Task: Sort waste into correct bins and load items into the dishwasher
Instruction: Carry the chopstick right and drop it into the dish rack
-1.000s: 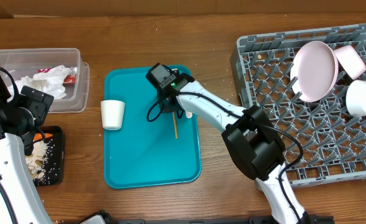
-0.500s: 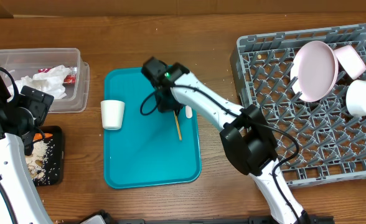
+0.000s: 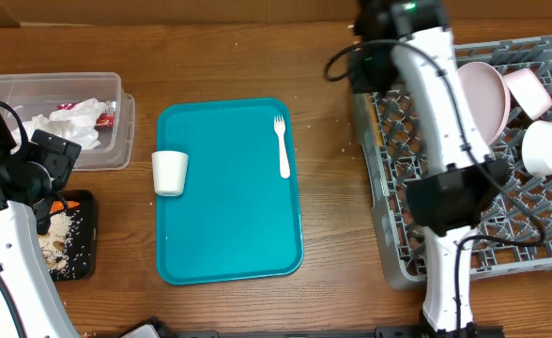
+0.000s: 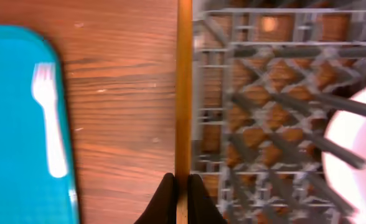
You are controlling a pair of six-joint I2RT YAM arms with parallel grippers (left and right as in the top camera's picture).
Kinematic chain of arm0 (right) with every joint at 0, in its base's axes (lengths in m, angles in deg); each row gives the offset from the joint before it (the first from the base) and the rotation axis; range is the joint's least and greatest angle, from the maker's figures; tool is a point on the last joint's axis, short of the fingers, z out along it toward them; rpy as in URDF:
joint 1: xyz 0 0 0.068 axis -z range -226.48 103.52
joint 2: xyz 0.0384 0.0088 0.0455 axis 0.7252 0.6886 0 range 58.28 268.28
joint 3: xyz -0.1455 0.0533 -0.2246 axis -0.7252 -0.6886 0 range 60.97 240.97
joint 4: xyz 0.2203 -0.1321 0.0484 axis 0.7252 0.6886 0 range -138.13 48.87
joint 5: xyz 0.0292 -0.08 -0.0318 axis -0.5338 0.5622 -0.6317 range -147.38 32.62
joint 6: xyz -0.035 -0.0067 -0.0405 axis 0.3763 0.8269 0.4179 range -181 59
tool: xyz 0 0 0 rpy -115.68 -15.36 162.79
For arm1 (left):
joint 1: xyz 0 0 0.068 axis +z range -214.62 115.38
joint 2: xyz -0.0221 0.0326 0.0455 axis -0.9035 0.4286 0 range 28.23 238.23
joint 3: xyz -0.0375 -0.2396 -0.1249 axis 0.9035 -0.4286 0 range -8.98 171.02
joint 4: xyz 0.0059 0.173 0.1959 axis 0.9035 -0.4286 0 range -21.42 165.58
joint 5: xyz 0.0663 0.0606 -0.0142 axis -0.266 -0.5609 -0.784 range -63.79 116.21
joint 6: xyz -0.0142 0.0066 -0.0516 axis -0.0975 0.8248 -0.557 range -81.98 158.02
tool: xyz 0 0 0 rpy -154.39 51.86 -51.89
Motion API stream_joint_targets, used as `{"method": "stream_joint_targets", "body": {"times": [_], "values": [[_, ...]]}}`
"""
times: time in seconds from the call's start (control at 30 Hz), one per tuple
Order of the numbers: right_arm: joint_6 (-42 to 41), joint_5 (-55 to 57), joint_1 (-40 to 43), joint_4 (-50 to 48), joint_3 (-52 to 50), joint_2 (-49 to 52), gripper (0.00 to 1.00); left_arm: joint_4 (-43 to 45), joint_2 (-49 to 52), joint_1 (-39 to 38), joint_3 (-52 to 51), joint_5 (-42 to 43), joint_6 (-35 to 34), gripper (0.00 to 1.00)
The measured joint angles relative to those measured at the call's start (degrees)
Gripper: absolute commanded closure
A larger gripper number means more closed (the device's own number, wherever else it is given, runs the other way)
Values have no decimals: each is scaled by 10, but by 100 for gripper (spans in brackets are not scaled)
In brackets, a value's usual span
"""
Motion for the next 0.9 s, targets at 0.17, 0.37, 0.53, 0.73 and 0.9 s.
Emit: {"method": "stream_joint_targets", "body": {"times": [0.17, 0.37, 0.53, 0.73, 0.9], "values": [[29, -60, 79, -2, -29, 0, 96, 0, 0, 0, 0, 0, 0, 0], [36, -62, 89, -11, -110, 0, 92, 0, 0, 0, 0, 0, 0, 0], [39, -62, 88, -21, -127, 0, 81, 0, 0, 0, 0, 0, 0, 0], [40, -62, 88, -21, -127, 0, 72, 0, 0, 0, 0, 0, 0, 0], [37, -62, 82, -6, -127, 0, 69, 0, 0, 0, 0, 0, 0, 0]]}}
